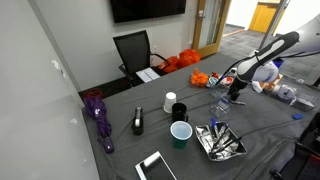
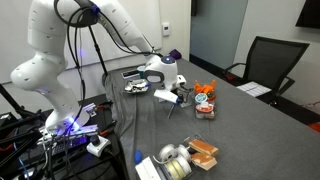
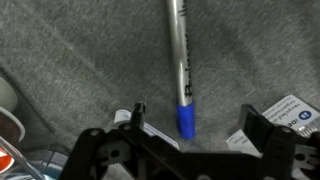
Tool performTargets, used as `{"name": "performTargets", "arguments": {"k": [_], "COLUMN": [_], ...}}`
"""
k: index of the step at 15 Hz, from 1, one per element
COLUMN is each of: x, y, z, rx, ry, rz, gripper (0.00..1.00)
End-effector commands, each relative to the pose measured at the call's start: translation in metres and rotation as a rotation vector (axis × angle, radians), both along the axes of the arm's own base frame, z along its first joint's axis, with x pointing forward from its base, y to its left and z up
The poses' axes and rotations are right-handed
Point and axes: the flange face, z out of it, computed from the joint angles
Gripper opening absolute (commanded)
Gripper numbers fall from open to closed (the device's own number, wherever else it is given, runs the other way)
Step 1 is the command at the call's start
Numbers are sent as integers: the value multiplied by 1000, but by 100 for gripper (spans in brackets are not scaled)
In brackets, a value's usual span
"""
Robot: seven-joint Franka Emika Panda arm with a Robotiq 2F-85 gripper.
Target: Put the marker into the black cup
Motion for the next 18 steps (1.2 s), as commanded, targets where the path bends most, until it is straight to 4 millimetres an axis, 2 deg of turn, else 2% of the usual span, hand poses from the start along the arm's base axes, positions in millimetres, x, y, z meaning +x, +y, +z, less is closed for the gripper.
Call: {"name": "performTargets", "arguments": {"k": [1,4,7,9,10,11,12,13,15,18], "x": [4,5,4,2,3,3,3,5,7,7], "y": [-7,-10,-9,-6,-4,-3,-1,0,2,1], "z": [-6,-7,-15,-20,-23,-25,-27,-28,-26,-23], "rx": [1,-1,1,4,6,9,11,12,15,10], "ry": [-13,-14,-2,1,2,2,0,-4,-11,-24], "rz": [2,-1,0,5,6,7,7,7,7,12], "gripper": [66,45,43,51,51,57,51,34,23,2]}}
